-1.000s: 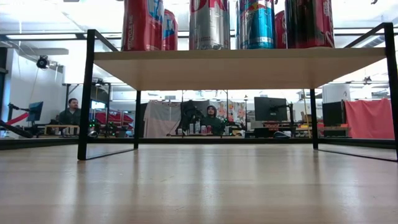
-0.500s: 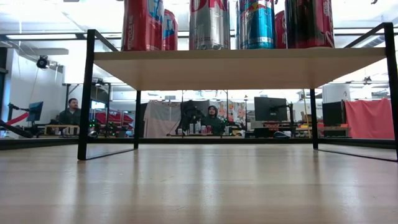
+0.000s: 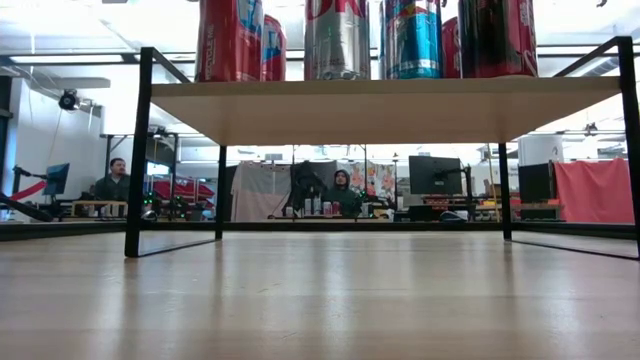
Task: Place canned beverage on shelf
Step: Return to Home Position
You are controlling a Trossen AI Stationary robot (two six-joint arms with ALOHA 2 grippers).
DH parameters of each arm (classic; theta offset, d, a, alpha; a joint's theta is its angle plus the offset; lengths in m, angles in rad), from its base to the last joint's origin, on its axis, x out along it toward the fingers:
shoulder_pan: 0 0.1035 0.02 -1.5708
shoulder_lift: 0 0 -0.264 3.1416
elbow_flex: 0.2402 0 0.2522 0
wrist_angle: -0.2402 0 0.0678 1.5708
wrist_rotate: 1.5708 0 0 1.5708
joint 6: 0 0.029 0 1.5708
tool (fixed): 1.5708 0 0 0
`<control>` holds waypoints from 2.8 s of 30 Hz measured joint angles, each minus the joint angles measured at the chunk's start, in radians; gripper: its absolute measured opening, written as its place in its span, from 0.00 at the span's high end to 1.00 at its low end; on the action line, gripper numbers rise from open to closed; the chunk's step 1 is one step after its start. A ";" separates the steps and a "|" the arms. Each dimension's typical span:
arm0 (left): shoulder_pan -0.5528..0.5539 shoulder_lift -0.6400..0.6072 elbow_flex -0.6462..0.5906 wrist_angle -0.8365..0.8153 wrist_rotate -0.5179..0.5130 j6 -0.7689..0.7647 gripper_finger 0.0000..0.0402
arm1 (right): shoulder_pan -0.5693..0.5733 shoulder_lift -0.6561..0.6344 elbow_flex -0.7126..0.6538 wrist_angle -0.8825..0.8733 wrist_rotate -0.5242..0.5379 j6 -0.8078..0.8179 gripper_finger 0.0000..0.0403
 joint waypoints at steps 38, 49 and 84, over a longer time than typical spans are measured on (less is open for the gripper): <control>0.039 -0.324 -0.763 0.519 0.033 0.090 0.71 | 0.000 0.000 0.000 0.002 0.000 0.001 0.01; 0.039 -0.630 -1.273 0.882 0.016 0.105 0.71 | 0.000 0.000 0.000 0.001 0.000 0.000 0.01; 0.038 -1.533 -2.101 1.004 0.079 0.217 0.71 | 0.000 0.000 0.000 0.001 0.000 0.000 0.01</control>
